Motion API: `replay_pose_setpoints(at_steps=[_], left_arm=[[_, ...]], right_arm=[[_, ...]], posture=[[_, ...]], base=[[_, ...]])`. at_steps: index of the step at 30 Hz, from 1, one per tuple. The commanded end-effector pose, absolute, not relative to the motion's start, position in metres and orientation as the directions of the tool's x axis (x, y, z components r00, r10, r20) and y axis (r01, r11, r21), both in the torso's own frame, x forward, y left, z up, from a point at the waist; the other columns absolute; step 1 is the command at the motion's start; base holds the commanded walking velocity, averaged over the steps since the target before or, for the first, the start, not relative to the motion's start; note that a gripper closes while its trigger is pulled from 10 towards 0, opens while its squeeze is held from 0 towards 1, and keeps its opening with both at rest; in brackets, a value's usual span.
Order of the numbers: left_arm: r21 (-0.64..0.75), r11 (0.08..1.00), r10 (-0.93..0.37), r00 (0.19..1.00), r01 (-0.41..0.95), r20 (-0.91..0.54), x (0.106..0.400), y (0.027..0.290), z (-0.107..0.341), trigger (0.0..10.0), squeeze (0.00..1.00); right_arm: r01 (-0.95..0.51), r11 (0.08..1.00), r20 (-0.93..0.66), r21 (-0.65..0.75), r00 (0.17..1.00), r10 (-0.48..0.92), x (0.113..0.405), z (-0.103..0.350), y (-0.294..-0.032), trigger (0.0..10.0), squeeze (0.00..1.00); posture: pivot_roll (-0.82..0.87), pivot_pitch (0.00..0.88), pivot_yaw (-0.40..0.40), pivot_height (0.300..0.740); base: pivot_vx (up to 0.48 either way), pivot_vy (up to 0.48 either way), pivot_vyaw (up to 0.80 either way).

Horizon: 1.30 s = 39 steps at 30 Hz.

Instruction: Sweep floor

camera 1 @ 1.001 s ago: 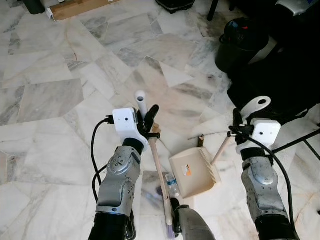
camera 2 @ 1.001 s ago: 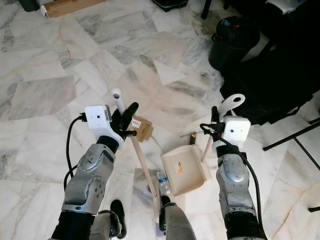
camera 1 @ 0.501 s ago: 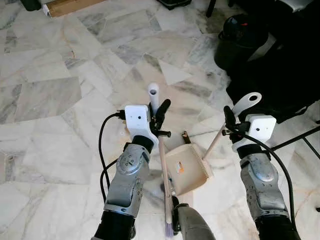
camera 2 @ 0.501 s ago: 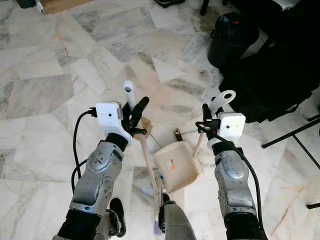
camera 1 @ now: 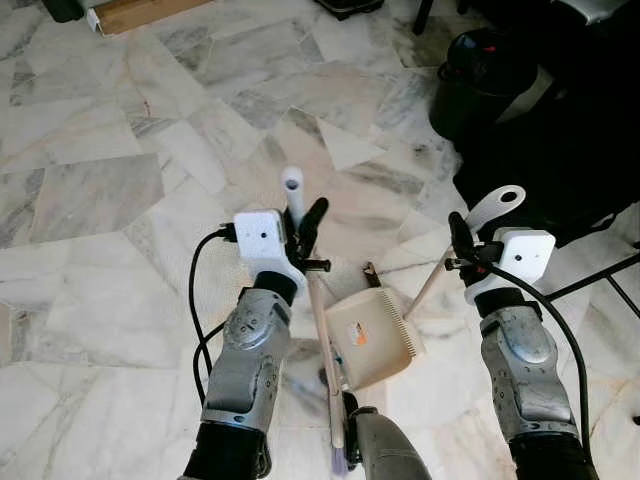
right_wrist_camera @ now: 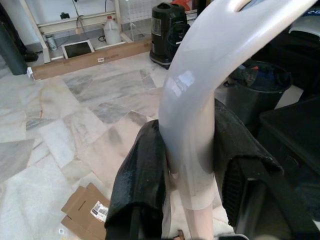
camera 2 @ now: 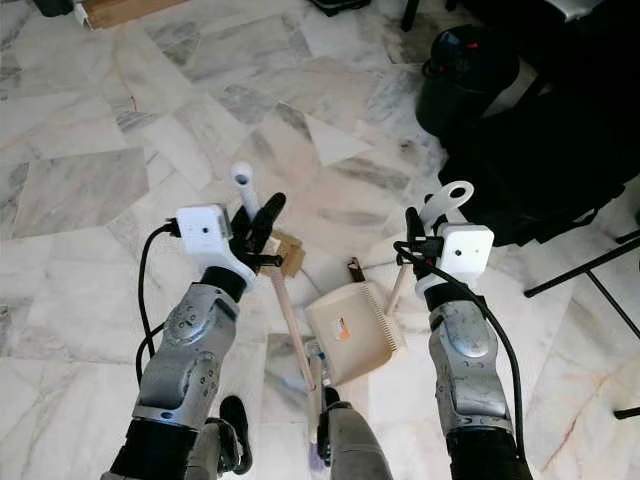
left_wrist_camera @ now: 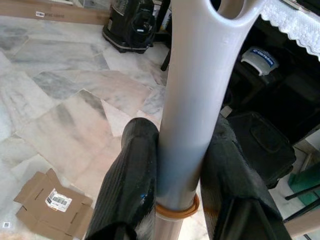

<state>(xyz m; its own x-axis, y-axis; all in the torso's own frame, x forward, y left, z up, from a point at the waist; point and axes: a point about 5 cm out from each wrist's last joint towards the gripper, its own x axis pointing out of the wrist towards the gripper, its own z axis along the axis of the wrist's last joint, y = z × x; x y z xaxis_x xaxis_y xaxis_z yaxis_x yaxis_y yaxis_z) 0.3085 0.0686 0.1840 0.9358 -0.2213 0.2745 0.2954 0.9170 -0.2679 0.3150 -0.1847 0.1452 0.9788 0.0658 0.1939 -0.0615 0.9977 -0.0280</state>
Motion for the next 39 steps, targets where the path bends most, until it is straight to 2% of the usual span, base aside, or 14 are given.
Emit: replay_pose_setpoints(at_steps=[1,3,11,14,19,30,38,39], left_arm=[[-0.246,0.894,-0.278,0.894,0.375,0.352,0.302,0.051,0.200,10.0,0.00],[-0.065,0.910,-0.367,0.869,0.409,0.333,0.301,0.049,0.200,10.0,0.00],[0.109,0.903,-0.428,0.847,0.416,0.315,0.299,0.059,0.199,10.0,0.00],[0.233,0.876,-0.477,0.833,0.423,0.280,0.298,0.061,0.197,10.0,0.00],[0.212,0.891,-0.450,0.842,0.401,0.299,0.299,0.065,0.199,10.0,0.00],[0.286,0.858,-0.484,0.857,0.427,0.174,0.291,0.071,0.177,10.0,0.00],[0.260,0.870,-0.461,0.878,0.419,0.127,0.290,0.058,0.162,10.0,0.00],[0.224,0.885,-0.443,0.887,0.409,0.127,0.291,0.056,0.160,10.0,0.00]], right_arm=[[-0.093,0.994,0.107,0.054,0.990,0.087,0.309,0.123,-0.178,10.0,0.00],[-0.087,0.995,0.103,0.053,0.991,0.082,0.310,0.122,-0.179,10.0,0.00],[-0.082,0.995,0.098,0.058,0.992,0.076,0.311,0.121,-0.178,10.0,0.00],[-0.078,0.995,0.093,0.056,0.993,0.072,0.312,0.119,-0.179,10.0,0.00],[-0.081,0.995,0.093,0.061,0.993,0.076,0.312,0.119,-0.177,10.0,0.00],[-0.098,0.994,0.055,0.050,0.994,0.095,0.306,0.108,-0.177,10.0,0.00],[-0.132,0.989,-0.025,0.065,0.991,0.134,0.300,0.094,-0.173,10.0,0.00],[-0.146,0.987,-0.033,0.060,0.988,0.148,0.299,0.092,-0.172,10.0,0.00]], posture=[[-0.13,0.394,-0.045,0.740],[-0.13,0.395,-0.043,0.740],[-0.12,0.392,-0.037,0.740],[-0.11,0.389,-0.035,0.740],[-0.11,0.387,-0.032,0.740],[-0.11,0.398,-0.032,0.740],[-0.12,0.416,-0.038,0.740],[-0.12,0.422,-0.040,0.740]], base=[[0.000,0.000,0.00],[0.000,0.000,0.00],[0.000,0.000,0.00],[0.000,0.000,0.00],[0.000,0.000,0.00],[0.000,0.000,0.00],[0.000,0.000,0.00],[0.000,0.000,0.00]])
